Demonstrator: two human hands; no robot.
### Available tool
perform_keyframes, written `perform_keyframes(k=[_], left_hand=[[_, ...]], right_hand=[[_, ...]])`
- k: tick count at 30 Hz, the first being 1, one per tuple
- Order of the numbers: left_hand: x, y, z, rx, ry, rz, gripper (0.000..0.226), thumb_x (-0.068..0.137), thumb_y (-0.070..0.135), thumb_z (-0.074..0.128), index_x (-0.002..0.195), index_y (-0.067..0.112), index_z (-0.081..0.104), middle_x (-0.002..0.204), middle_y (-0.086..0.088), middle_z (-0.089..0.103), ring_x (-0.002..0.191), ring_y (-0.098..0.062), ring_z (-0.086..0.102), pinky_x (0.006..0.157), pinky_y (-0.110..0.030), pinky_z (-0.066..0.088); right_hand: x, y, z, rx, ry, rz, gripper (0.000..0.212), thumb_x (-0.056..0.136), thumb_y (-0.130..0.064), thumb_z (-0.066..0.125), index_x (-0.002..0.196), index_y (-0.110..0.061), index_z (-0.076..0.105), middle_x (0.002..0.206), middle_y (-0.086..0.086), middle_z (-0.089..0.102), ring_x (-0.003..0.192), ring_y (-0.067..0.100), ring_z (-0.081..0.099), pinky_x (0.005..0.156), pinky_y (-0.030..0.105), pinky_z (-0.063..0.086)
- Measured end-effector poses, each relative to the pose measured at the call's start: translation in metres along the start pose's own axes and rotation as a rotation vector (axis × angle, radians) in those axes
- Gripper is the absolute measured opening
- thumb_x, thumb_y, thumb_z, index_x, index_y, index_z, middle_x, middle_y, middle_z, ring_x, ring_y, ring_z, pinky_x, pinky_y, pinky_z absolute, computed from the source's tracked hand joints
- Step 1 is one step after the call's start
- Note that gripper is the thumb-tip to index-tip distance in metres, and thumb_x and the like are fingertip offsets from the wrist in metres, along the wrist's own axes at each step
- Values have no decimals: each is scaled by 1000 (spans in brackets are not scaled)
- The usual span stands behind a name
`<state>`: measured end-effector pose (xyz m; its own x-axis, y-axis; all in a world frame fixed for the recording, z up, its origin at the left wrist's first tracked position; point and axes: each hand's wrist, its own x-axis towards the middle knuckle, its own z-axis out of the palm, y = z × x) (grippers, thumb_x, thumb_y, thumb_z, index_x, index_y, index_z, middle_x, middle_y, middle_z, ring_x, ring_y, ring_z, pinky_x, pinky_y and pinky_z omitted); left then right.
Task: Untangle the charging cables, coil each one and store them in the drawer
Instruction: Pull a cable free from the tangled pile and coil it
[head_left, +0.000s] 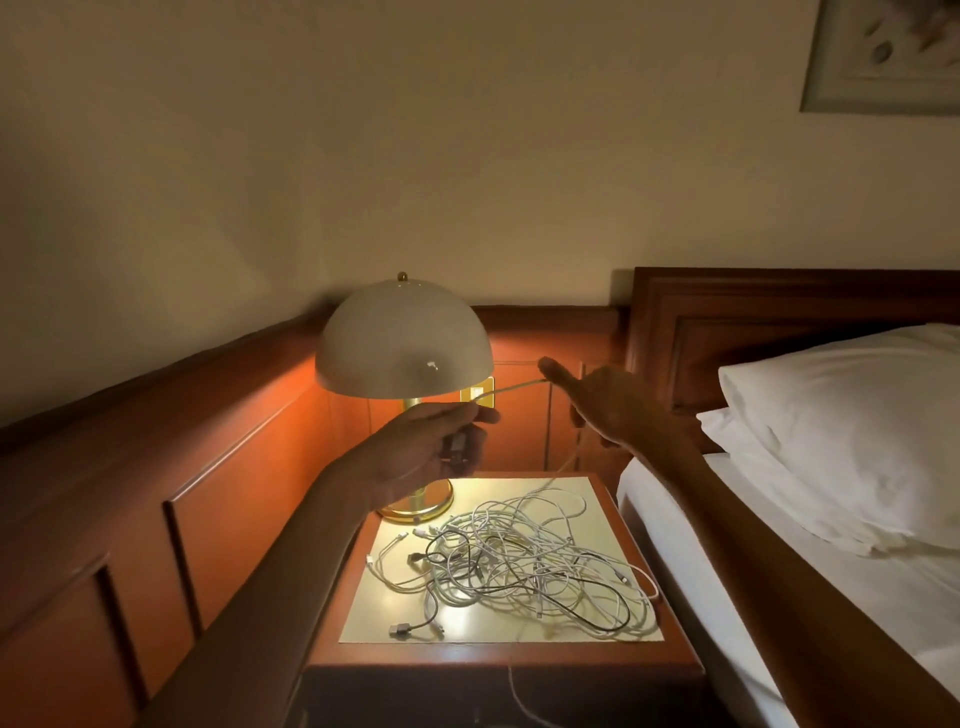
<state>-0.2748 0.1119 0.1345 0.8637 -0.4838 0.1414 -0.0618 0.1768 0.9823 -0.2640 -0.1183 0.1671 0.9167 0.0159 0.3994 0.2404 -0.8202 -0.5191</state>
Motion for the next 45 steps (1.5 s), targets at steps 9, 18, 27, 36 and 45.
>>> perform_keyframes(k=[9, 18, 27, 36, 45], left_hand=[[2, 1, 14, 3, -80, 15, 30, 101, 24, 45, 111, 8, 68, 102, -13, 72, 83, -21, 71, 72, -29, 58], [0, -10, 18, -94, -59, 28, 28, 100, 21, 43, 106, 6, 67, 98, -12, 74, 83, -22, 73, 69, -29, 59], [1, -14, 12, -157, 9, 68, 29, 102, 19, 39, 106, 7, 65, 93, -9, 75, 80, -18, 73, 67, -26, 59], [1, -20, 32, -313, -190, -81, 29, 81, 23, 57, 91, 7, 80, 91, -10, 76, 74, -13, 74, 61, -21, 59], [22, -35, 27, -250, -129, 5, 33, 96, 22, 50, 116, 4, 68, 119, -17, 69, 108, -24, 68, 87, -31, 57]], right_hand=[[5, 20, 27, 286, -226, -443, 18, 100, -23, 55, 106, -20, 72, 109, -6, 71, 101, 7, 66, 92, 24, 51], [8, 29, 39, 749, -732, -321, 27, 97, -10, 56, 119, -18, 71, 119, 10, 70, 115, 26, 66, 101, 42, 51], [10, 46, 38, 1051, -763, -257, 21, 96, -8, 54, 108, -9, 71, 81, 11, 62, 69, 21, 65, 69, 35, 58], [-3, 15, 78, 978, -83, -166, 19, 96, -16, 63, 88, -25, 78, 97, 11, 73, 79, 30, 57, 73, 44, 42], [-20, 30, 105, 853, 132, -51, 40, 100, -8, 54, 73, -32, 71, 60, -13, 64, 54, 2, 56, 52, 24, 44]])
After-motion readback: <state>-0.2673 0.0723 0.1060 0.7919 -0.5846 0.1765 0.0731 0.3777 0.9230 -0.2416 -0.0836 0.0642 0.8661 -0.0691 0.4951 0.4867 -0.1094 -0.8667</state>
